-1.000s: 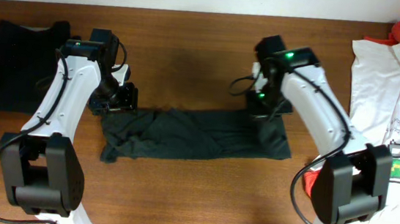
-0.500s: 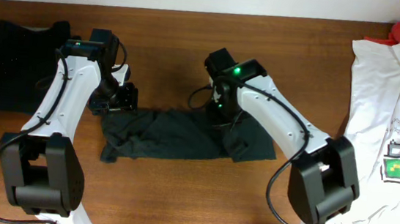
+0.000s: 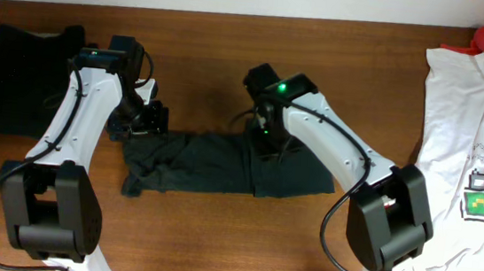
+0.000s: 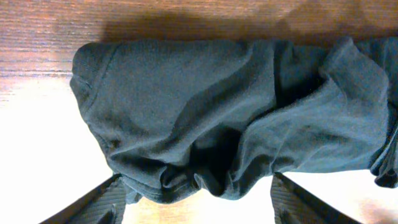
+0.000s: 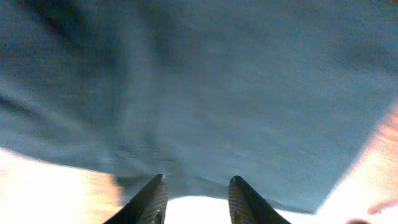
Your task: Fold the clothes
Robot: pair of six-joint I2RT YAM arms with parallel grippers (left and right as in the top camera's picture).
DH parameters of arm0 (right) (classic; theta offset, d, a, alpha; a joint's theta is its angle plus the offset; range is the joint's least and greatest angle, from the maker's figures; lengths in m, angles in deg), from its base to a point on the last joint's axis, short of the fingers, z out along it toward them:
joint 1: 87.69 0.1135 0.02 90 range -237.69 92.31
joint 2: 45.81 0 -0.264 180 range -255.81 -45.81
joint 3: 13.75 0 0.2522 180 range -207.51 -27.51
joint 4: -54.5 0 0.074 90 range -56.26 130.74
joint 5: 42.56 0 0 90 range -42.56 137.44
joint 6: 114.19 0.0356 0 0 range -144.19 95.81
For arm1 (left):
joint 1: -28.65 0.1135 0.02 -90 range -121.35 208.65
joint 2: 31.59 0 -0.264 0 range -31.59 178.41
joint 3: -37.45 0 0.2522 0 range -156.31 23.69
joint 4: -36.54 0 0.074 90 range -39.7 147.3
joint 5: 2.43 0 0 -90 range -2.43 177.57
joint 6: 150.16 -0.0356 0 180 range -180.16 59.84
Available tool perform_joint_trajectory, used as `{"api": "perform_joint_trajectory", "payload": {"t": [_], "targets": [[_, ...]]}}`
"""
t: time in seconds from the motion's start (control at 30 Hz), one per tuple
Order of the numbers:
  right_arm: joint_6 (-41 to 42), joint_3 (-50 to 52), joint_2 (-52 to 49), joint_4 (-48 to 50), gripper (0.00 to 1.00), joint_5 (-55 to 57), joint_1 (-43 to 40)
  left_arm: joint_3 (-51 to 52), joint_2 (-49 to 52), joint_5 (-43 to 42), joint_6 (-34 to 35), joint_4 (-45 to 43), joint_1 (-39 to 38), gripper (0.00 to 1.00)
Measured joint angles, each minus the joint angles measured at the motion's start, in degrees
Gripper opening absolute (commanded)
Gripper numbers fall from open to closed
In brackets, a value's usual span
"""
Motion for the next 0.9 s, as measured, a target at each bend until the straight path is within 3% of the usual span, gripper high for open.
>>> {"api": "perform_joint_trajectory", "payload": {"t": [0.17, 0.53, 0.9], "targets": [[2.56, 0.00, 0.24, -3.93, 0.35, 5.01, -5.99, 4.13, 0.00, 0.28, -0.02, -1.16, 0.00, 0.91], [3.54, 0.00, 1.33, -6.80, 0.35, 6.84, -12.00, 18.05, 0.02, -0.68, -2.43, -14.51, 0.00, 0.92], [3.52, 0.00, 1.33, -6.69, 0.37, 6.86, -12.00, 15.72, -3.08, 2.23, -5.16, -12.37, 0.13, 0.98]]}}
